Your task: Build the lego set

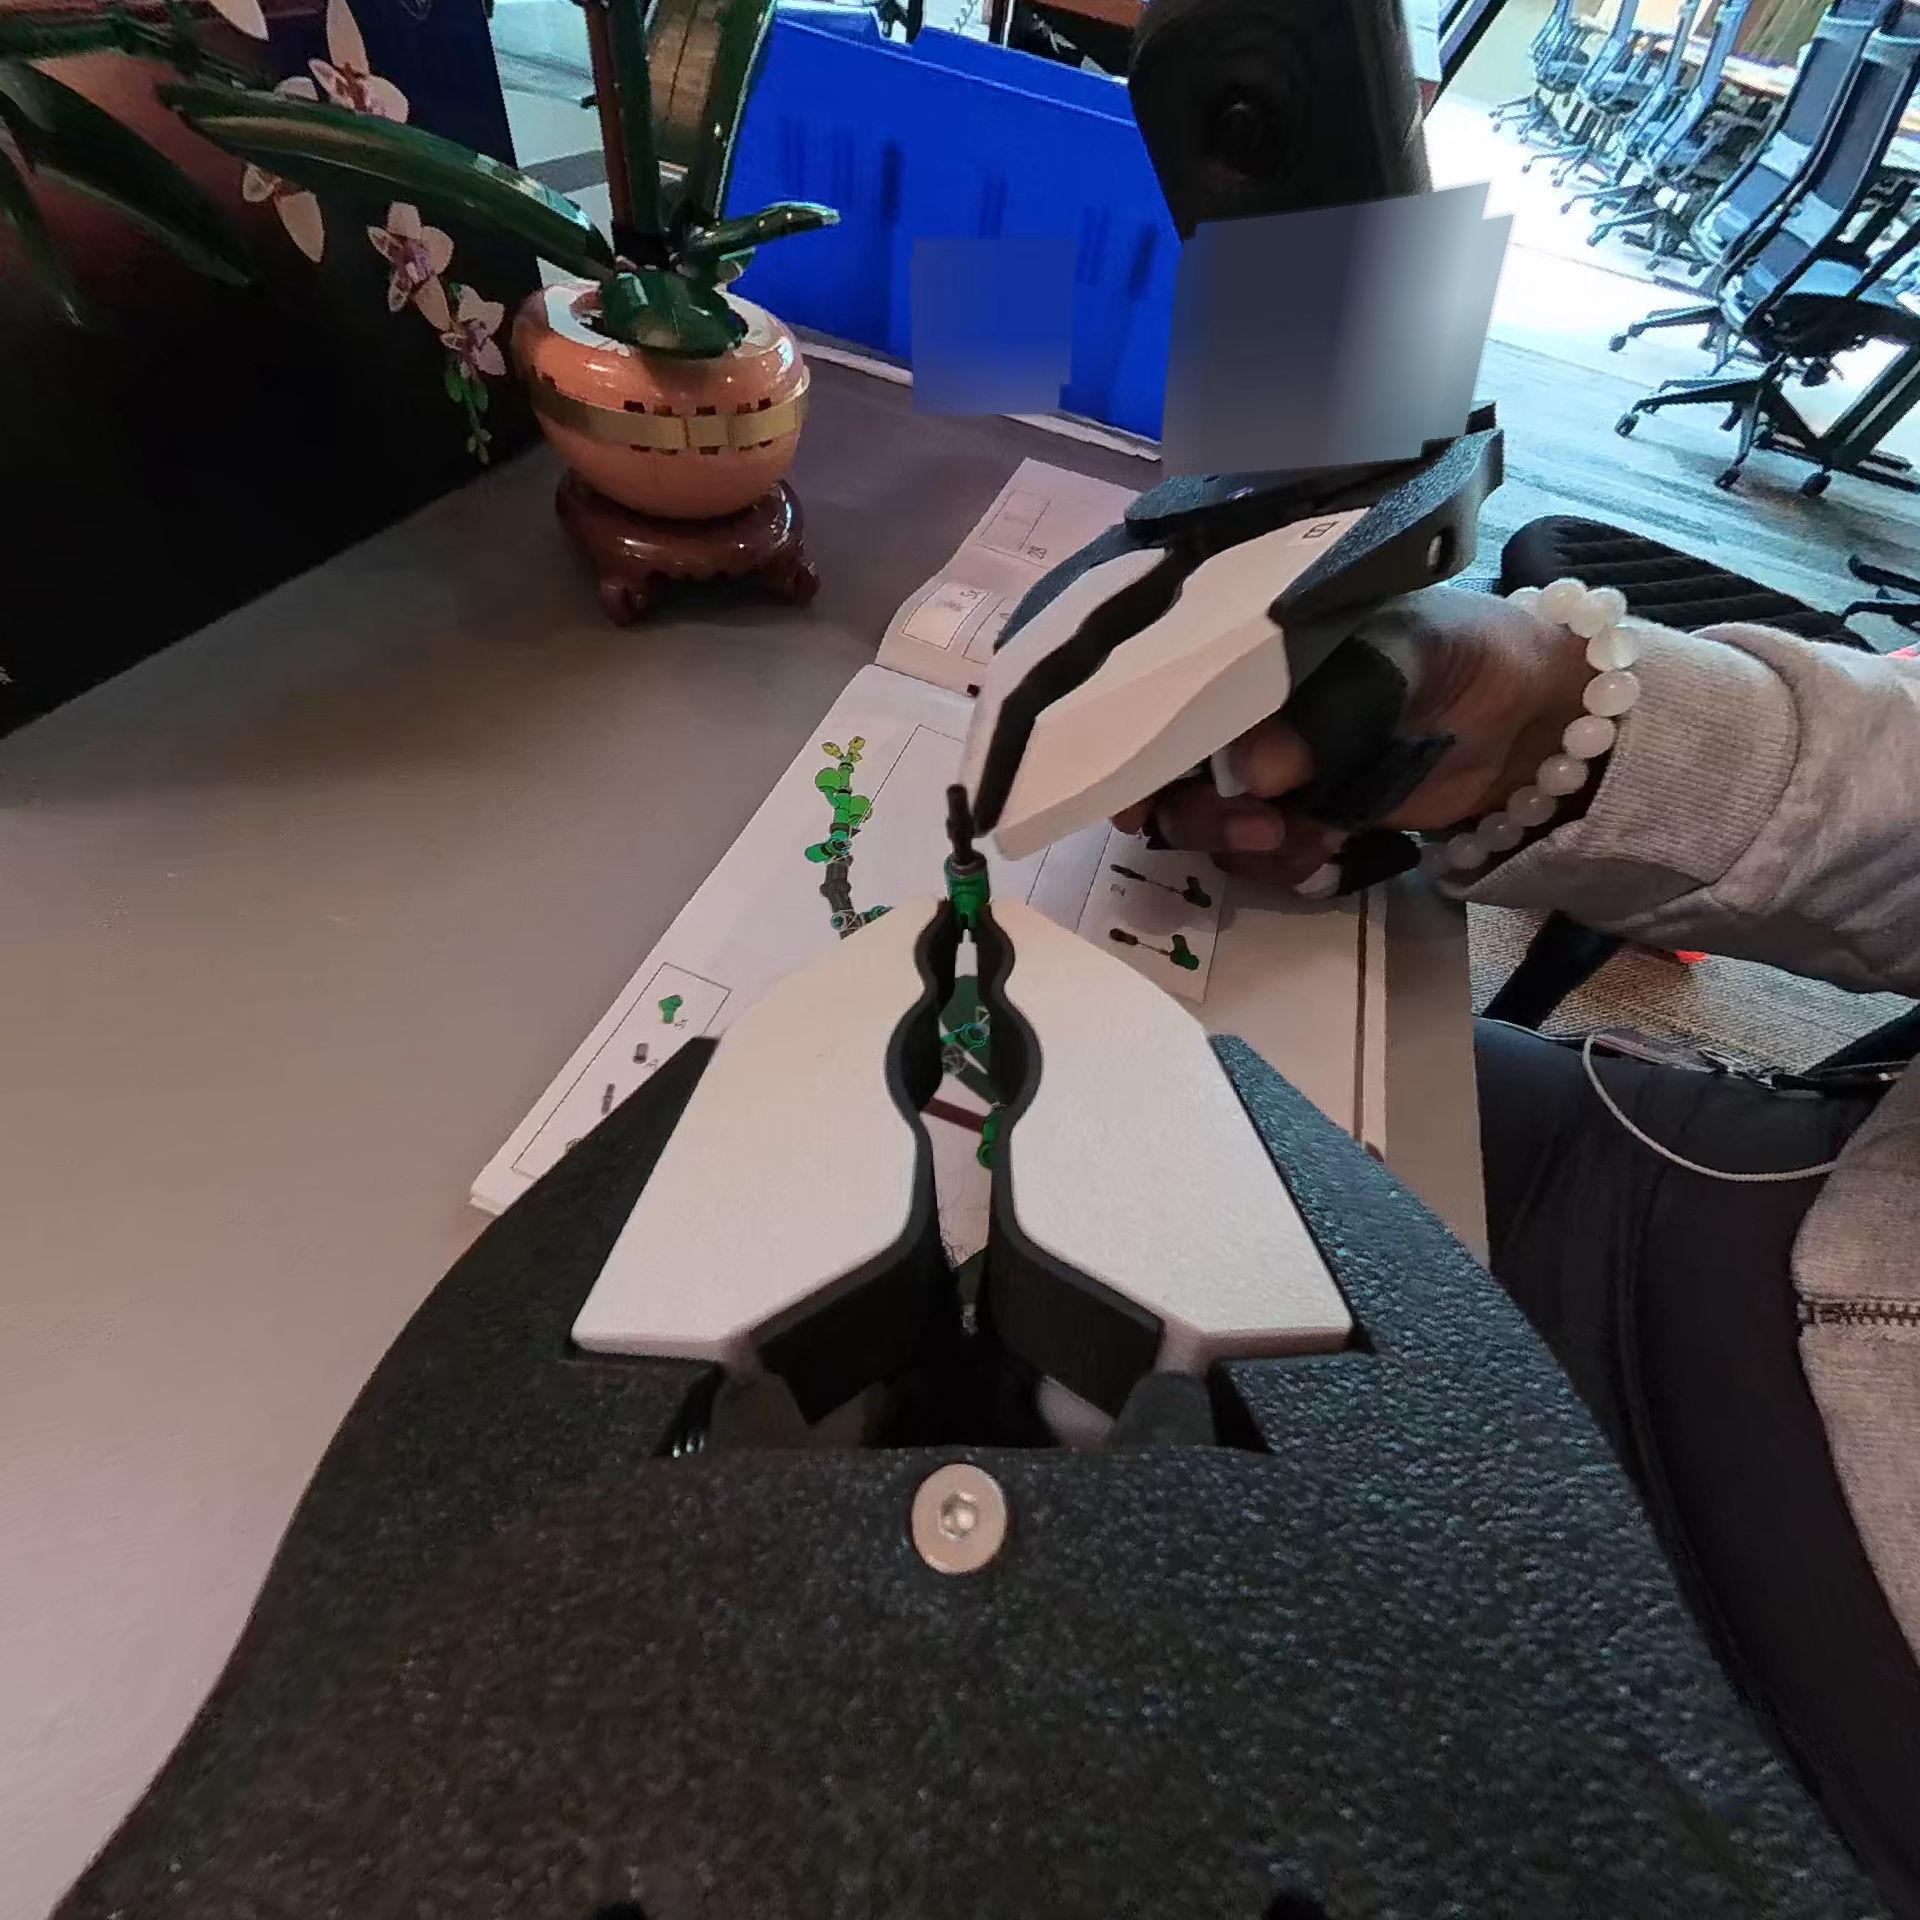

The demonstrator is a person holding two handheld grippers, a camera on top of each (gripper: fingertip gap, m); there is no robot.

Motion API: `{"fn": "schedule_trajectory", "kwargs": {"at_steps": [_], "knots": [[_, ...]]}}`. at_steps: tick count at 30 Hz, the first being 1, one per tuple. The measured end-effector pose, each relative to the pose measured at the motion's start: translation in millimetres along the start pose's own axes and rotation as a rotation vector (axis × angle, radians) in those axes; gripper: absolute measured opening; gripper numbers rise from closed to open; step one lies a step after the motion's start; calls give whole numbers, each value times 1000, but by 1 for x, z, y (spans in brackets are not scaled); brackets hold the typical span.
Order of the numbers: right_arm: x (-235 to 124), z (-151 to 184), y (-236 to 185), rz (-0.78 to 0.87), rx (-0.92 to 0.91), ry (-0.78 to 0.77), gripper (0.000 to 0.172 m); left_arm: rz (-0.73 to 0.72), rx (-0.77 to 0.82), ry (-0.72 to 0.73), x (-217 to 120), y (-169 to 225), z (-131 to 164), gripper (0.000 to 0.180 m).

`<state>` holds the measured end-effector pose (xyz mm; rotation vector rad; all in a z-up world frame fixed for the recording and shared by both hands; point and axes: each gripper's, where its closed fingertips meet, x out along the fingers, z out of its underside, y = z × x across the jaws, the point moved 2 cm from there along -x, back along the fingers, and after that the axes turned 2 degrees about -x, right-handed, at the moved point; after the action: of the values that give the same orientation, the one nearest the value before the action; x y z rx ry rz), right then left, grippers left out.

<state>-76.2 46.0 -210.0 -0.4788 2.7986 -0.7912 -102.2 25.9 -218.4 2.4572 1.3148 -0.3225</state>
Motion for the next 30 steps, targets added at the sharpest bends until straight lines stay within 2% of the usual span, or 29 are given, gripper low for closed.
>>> {"fn": "schedule_trajectory", "kwargs": {"at_steps": [3, 5, 7, 12, 17, 21, 23, 25, 27, 28, 30], "knots": [[1, -3, -6, -38, -21, 22, 0, -10, 1, -8, -2, -3, 1, 3], [0, -9, -9, -44, -44, 36, 13, -10, 0, -4, -2, -3, 1, 2], [-2, -25, -13, -44, -95, 60, 26, -14, 10, -10, -2, -3, 1, 3], [-15, -72, -37, -42, -289, 133, 40, -2, 68, 1, -2, 6, -4, 3], [-34, -116, -57, -80, -408, 250, 39, 27, 114, 12, 2, 17, -6, 3], [-47, -135, -60, -111, -418, 319, 26, 84, 139, 28, 7, 33, -8, 3], [-47, -126, -55, -87, -432, 213, 19, 121, 146, 26, 11, 42, -8, 3], [-46, -93, -46, -49, -486, -57, 11, 150, 153, 5, 16, 48, -2, 3], [-51, -51, -31, 1, -550, -344, 22, 165, 173, -26, 20, 51, 2, 3], [-54, -34, -24, 22, -575, -440, 31, 171, 187, -28, 21, 52, 3, 3], [-56, -11, -15, 32, -626, -512, 30, 175, 202, -52, 23, 54, 6, 3]]}}
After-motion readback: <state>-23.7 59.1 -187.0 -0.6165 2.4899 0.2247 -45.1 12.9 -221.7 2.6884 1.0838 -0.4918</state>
